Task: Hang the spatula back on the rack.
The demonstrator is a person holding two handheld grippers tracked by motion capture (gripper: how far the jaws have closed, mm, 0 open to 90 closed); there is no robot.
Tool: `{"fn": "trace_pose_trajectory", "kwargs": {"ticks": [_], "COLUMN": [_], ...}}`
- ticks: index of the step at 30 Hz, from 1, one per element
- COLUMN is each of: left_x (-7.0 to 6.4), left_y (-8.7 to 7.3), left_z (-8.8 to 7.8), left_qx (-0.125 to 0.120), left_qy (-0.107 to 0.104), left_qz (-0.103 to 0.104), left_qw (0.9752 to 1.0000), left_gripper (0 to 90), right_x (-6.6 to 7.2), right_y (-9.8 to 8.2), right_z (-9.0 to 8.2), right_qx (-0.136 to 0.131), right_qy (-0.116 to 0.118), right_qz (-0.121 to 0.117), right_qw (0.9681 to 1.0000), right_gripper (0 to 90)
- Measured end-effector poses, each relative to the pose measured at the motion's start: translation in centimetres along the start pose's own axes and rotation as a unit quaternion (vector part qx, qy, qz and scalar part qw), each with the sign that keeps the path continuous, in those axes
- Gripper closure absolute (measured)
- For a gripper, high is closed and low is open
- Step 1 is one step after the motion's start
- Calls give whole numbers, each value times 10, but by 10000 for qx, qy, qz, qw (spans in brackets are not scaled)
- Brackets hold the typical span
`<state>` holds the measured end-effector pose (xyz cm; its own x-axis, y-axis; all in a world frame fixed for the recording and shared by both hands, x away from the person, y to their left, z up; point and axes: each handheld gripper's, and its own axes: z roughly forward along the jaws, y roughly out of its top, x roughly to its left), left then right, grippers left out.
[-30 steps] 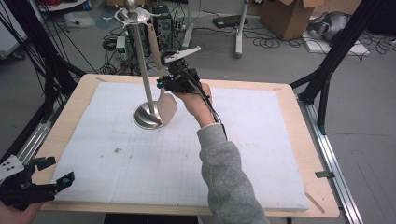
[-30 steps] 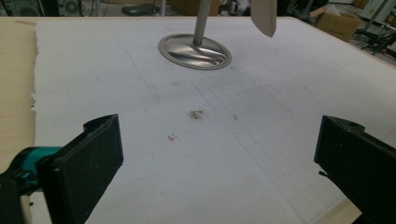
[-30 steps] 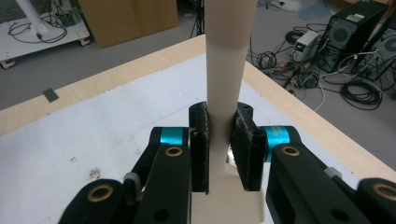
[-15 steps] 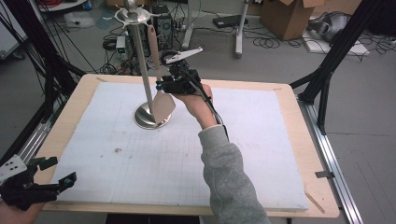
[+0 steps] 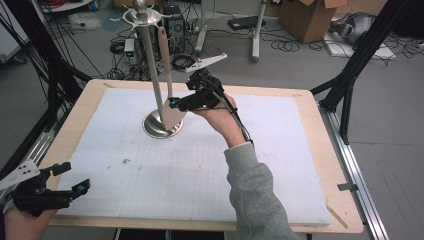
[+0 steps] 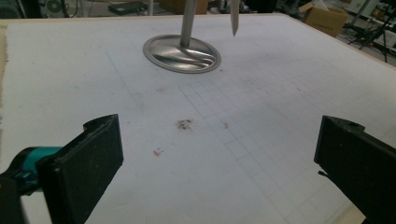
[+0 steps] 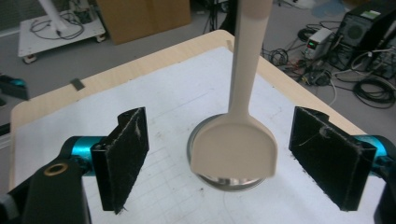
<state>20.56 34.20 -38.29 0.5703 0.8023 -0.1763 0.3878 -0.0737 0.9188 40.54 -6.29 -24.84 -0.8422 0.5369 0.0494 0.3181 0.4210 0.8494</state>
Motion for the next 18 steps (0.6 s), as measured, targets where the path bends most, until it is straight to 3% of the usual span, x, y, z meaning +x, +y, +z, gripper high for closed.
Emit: {"fn": "trace_pose_trajectory", "kwargs": {"ticks": [4,10,18], "left_x": [-1,-3,-6], "left_y": [4,10,19], "left_z": [8,23,39], "left_qx": [15,39,17], "left_qy": [-71,-189,-365], "left_qz": [32,80,153], "left_qw": [10000,9998,9992], "left_gripper": [17,17,17], "right_x": [-2,-3,-3], "right_y": [-11,-27,-48], "right_z": [-10,-32,-58], "right_qx": [138,-71,-76], "right_qy": [3,-92,-236], "right_qz": [59,-12,1], "right_qw": [9999,9999,9997], "right_gripper": [163,163,163]}}
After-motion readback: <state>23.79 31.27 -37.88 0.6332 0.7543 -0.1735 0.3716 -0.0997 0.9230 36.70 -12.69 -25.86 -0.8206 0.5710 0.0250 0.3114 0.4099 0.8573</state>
